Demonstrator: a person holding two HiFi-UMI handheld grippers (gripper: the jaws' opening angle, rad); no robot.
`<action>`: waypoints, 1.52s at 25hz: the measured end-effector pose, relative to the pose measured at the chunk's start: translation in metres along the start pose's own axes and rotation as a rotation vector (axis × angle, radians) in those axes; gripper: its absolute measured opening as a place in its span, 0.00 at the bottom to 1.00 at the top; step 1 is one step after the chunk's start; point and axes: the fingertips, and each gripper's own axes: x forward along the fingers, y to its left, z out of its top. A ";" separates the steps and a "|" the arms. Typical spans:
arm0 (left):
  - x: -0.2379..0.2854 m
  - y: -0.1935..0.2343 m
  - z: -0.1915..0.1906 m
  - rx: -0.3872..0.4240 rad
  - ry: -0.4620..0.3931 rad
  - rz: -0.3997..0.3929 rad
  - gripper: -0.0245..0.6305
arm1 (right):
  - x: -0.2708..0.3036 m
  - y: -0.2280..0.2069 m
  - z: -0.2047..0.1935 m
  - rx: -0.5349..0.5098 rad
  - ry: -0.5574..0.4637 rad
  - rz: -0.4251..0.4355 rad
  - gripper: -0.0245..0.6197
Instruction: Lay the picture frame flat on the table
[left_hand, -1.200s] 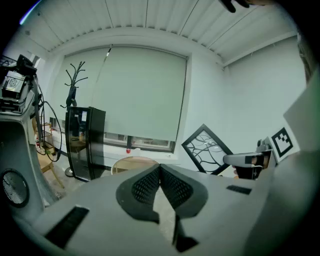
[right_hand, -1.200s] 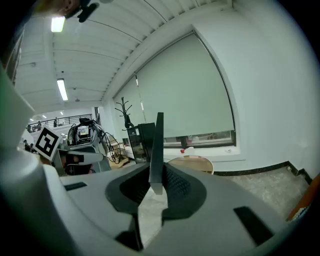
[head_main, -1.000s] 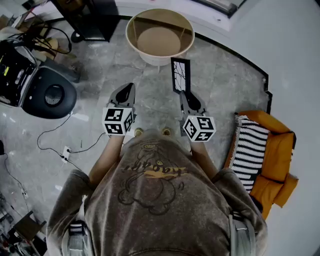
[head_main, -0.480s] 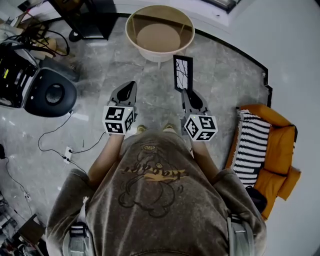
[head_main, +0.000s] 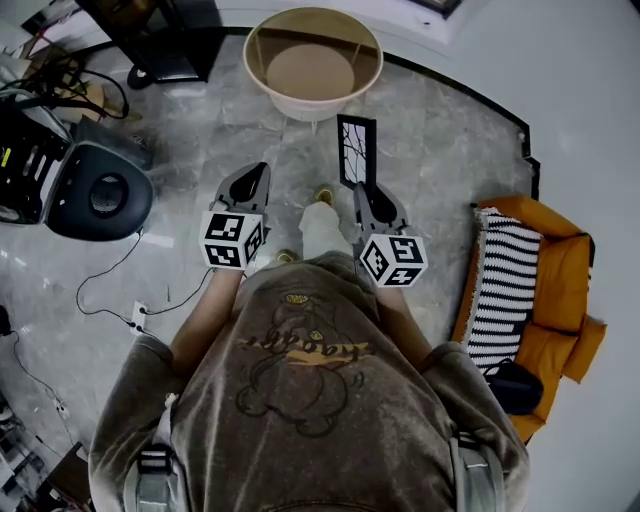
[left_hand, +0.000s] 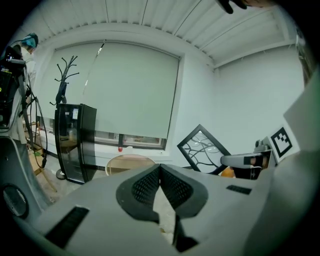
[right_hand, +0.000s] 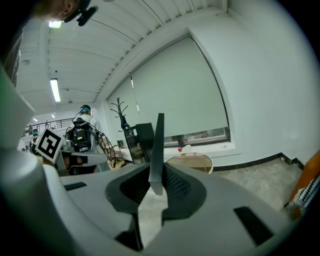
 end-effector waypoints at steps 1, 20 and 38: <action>0.002 0.001 0.000 -0.002 0.002 -0.001 0.06 | 0.002 0.000 0.001 0.001 0.001 0.000 0.16; 0.051 0.029 0.008 -0.012 0.004 -0.017 0.06 | 0.061 -0.015 0.010 0.024 -0.002 0.000 0.16; 0.123 0.061 0.032 -0.020 0.036 -0.023 0.06 | 0.136 -0.052 0.036 0.035 0.032 0.009 0.16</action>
